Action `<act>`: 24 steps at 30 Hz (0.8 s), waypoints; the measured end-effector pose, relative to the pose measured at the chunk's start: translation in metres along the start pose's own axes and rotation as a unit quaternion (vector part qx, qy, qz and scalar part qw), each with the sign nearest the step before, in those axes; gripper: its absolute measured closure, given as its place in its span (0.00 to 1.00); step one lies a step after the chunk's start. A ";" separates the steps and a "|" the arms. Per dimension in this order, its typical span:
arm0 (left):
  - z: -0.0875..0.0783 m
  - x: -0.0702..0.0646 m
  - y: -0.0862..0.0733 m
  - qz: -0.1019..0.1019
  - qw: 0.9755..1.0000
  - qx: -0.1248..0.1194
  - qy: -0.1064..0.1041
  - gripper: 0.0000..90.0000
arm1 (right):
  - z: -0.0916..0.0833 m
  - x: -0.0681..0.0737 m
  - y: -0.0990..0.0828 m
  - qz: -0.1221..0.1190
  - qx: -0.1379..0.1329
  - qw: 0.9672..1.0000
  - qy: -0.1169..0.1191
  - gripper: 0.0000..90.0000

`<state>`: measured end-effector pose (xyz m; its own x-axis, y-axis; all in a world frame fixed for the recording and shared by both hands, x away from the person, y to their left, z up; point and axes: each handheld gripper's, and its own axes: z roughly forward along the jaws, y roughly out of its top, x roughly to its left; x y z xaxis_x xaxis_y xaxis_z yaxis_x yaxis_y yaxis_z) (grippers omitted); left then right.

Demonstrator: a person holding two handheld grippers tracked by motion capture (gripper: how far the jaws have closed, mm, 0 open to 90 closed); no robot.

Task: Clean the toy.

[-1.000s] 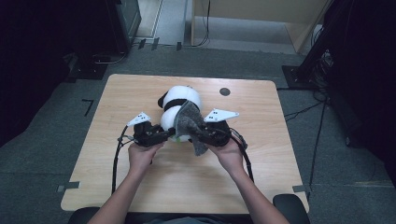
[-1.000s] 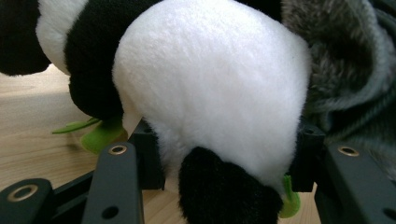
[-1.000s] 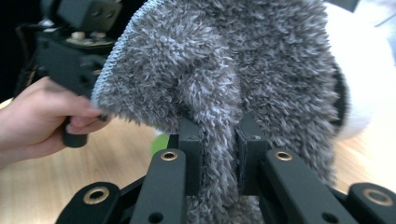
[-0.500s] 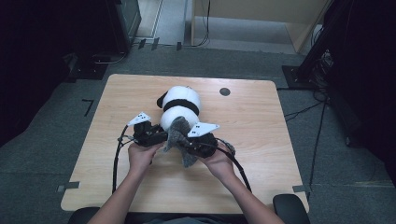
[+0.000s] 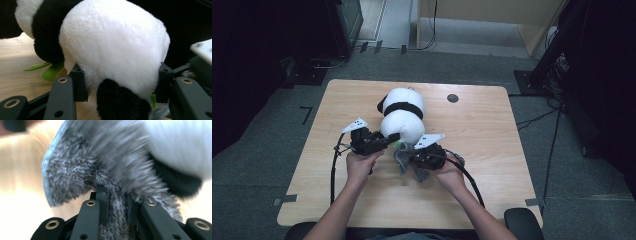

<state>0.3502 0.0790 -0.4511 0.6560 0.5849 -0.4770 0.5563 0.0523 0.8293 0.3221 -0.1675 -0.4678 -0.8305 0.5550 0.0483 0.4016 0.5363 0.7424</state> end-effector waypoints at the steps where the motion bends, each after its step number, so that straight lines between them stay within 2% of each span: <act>1: -0.001 -0.001 0.000 0.002 1.000 0.000 -0.001 0.49 | 0.000 -0.003 -0.002 0.004 0.005 1.000 -0.006 0.86; 4: -0.002 -0.002 0.001 0.015 1.000 0.002 0.001 0.49 | -0.004 -0.014 -0.005 0.024 0.005 1.000 -0.008 0.86; 10: -0.005 0.002 0.002 0.006 1.000 0.001 -0.006 0.49 | -0.015 -0.029 -0.009 0.039 0.001 0.999 -0.035 0.86; 13: -0.007 0.005 0.003 0.010 1.000 0.002 -0.007 0.49 | -0.021 -0.036 -0.011 0.049 -0.004 0.998 -0.044 0.86; 17: -0.010 0.007 0.004 0.024 1.000 0.003 0.004 0.49 | -0.028 -0.044 -0.014 0.064 -0.010 0.996 -0.053 0.86; 24: -0.013 0.013 0.004 0.031 0.999 0.003 0.020 0.49 | -0.043 -0.055 -0.015 0.079 -0.031 0.994 -0.068 0.86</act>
<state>0.3543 0.0968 -0.4502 0.6681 0.6194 -0.4124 0.5188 0.0096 0.8548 0.3454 -0.2337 -0.4526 -0.6968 0.7128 0.0805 0.4956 0.3972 0.7724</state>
